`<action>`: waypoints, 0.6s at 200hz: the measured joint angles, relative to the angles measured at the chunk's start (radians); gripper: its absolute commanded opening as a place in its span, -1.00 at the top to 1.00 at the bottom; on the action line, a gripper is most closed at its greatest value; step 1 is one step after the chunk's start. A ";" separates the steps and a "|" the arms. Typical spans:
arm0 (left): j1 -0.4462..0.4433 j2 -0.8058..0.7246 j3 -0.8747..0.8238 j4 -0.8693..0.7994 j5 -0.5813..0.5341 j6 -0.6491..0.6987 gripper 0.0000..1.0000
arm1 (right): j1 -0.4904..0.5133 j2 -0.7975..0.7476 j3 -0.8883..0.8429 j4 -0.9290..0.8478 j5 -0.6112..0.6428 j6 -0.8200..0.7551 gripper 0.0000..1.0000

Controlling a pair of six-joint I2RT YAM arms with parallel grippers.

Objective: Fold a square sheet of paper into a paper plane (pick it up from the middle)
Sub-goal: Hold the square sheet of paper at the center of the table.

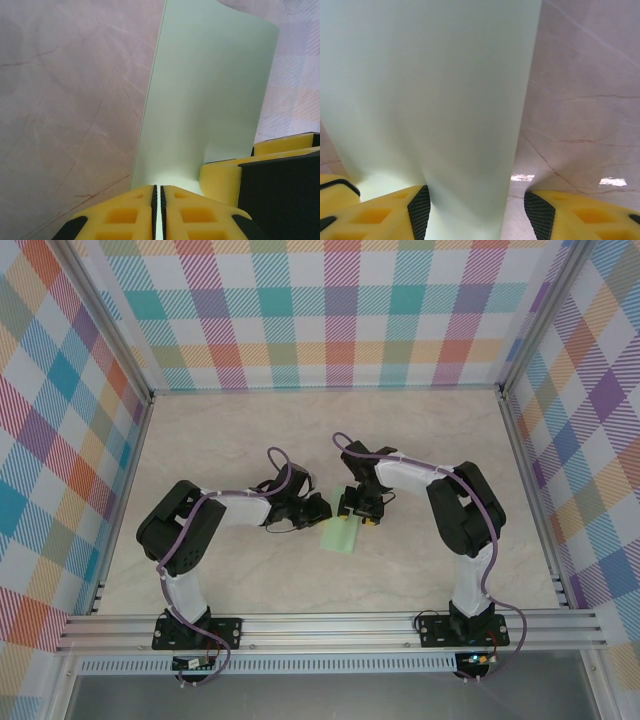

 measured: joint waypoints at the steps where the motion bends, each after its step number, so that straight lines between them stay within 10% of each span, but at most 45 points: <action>1: 0.000 0.000 0.000 0.000 0.000 0.000 0.75 | 0.000 0.000 0.000 0.000 0.000 0.000 -0.17; 120: -0.004 0.024 0.041 -0.097 -0.016 0.011 0.79 | 0.005 -0.040 -0.011 0.019 0.004 0.001 -0.19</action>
